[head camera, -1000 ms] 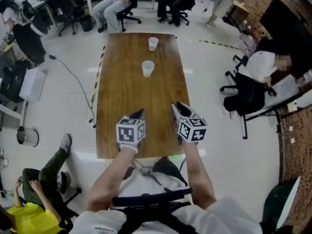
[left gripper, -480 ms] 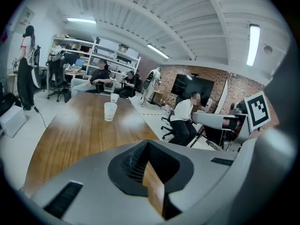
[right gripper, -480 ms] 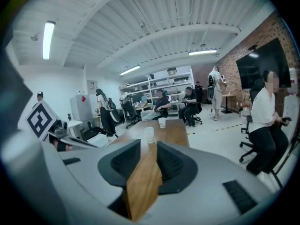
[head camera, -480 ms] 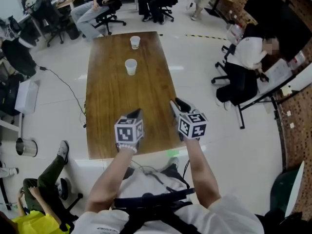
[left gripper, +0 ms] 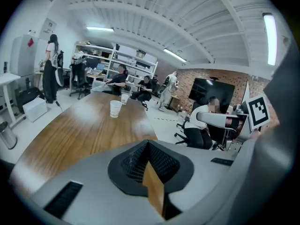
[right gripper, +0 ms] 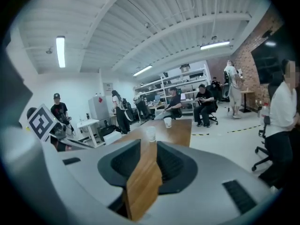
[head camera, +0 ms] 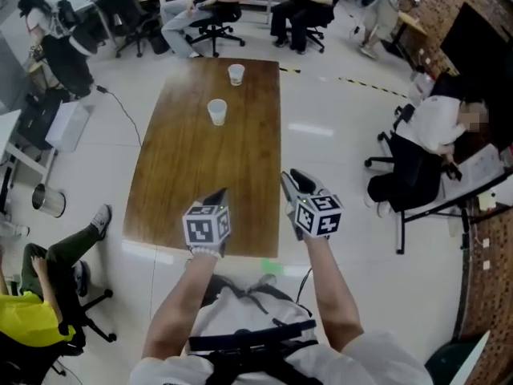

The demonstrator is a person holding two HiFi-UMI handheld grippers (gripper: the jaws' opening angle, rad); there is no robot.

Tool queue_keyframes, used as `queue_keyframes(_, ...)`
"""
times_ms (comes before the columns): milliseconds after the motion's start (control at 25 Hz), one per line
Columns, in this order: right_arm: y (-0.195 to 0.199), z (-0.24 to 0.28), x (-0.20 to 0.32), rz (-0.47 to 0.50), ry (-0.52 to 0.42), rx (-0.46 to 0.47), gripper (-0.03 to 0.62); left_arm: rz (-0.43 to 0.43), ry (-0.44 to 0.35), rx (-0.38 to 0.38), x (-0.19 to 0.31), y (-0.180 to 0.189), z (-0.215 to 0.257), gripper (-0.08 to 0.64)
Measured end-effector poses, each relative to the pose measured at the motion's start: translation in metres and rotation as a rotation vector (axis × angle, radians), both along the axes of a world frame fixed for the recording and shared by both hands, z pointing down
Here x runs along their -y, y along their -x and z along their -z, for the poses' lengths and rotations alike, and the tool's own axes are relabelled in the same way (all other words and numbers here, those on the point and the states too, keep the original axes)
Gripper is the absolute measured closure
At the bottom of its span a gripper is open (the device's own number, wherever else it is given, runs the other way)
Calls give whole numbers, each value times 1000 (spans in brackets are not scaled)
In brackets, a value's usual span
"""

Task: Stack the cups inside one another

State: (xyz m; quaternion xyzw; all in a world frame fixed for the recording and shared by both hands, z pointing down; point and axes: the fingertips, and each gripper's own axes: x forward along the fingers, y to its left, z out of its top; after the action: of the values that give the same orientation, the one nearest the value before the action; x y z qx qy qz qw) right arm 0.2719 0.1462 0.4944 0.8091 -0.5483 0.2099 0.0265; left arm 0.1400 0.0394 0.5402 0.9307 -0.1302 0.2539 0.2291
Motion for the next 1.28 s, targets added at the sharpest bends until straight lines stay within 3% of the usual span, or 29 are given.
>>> queue_keyframes(160, -12, 4, -10, 85, 22, -17, 456, 75, -4, 4, -14, -6, 5, 563)
queue_keyframes(520, -59, 10, 5, 166, 42, -38, 451, 108, 1, 35, -20, -44, 4, 563)
queue_keyframes(960, -94, 6, 78, 185, 124, -97, 437, 102, 59, -13, 28, -80, 3, 563)
queue_keyframes(1280, -153, -1, 136, 218, 190, -134, 420, 111, 94, 47, 55, -108, -18, 563)
